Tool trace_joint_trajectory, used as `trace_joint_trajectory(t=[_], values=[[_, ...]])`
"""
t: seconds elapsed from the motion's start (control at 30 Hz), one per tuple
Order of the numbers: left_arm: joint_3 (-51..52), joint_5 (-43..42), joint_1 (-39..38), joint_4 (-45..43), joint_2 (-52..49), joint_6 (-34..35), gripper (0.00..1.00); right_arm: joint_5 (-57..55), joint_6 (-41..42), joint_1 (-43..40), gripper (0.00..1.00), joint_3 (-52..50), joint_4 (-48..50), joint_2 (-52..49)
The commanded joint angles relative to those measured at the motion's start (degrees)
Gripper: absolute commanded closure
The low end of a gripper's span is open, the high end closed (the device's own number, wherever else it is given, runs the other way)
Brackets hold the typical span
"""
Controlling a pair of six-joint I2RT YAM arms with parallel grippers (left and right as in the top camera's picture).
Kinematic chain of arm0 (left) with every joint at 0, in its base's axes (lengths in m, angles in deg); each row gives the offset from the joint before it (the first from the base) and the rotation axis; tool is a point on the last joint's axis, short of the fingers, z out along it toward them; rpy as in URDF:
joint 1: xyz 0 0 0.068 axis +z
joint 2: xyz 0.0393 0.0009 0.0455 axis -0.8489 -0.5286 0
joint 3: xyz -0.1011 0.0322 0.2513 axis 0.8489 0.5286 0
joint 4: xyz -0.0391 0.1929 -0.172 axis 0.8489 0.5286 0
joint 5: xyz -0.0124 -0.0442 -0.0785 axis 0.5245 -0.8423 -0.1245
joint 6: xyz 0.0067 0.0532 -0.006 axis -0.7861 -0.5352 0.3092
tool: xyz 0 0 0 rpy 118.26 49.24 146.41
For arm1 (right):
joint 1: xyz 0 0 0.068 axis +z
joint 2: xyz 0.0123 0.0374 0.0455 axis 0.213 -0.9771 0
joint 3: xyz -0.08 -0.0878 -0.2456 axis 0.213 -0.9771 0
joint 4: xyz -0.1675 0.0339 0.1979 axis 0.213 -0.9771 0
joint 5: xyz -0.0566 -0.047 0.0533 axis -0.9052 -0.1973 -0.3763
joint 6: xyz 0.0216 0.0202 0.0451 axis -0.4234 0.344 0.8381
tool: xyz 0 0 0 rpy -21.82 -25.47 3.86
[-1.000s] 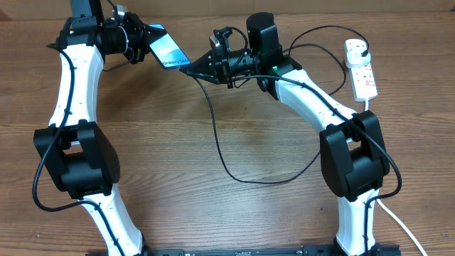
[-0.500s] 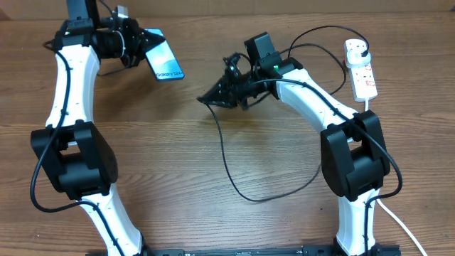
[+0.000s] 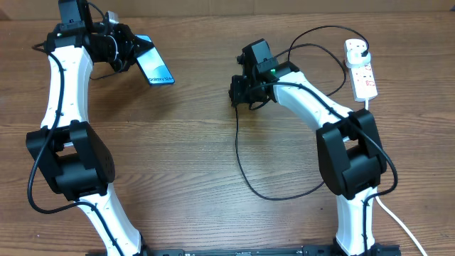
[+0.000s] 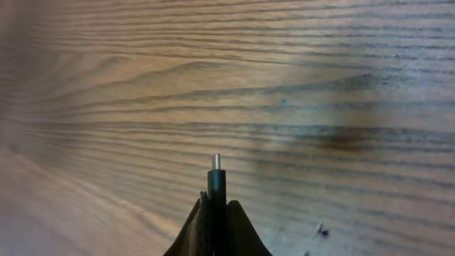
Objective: Plug charger to phone and switch on socket
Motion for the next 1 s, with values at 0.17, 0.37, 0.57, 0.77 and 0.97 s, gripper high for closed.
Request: trace_joint_trajectory(t=[0.17,0.37,0.57,0.77,0.97], values=[[-0.24,-0.11,-0.55,-0.09,0.0,-1.22,0.96,-4.61,-8.2,1.11,0.91,-0.48,-1.01,-4.31],[-0.24,0.04,-0.55,-0.13,0.0,-1.27,0.96,-5.42,-7.72,0.63,0.64,0.33,-2.38,-4.26],[-0.24,0.31,-0.55,-0.11,0.0,-2.03,0.96,0.81,-6.34,-1.4,0.5,0.72,-6.32,-4.26],[-0.24,0.13,-0.55,0.44,0.0,-3.23,0.96,4.24,-5.97,-1.66,0.5,0.72,-10.58,-4.28],[-0.24,0.11,-0.55,1.4,0.0,-4.26,0.96,6.88,-3.45,-1.44,0.49,0.04,-9.79,-4.57]])
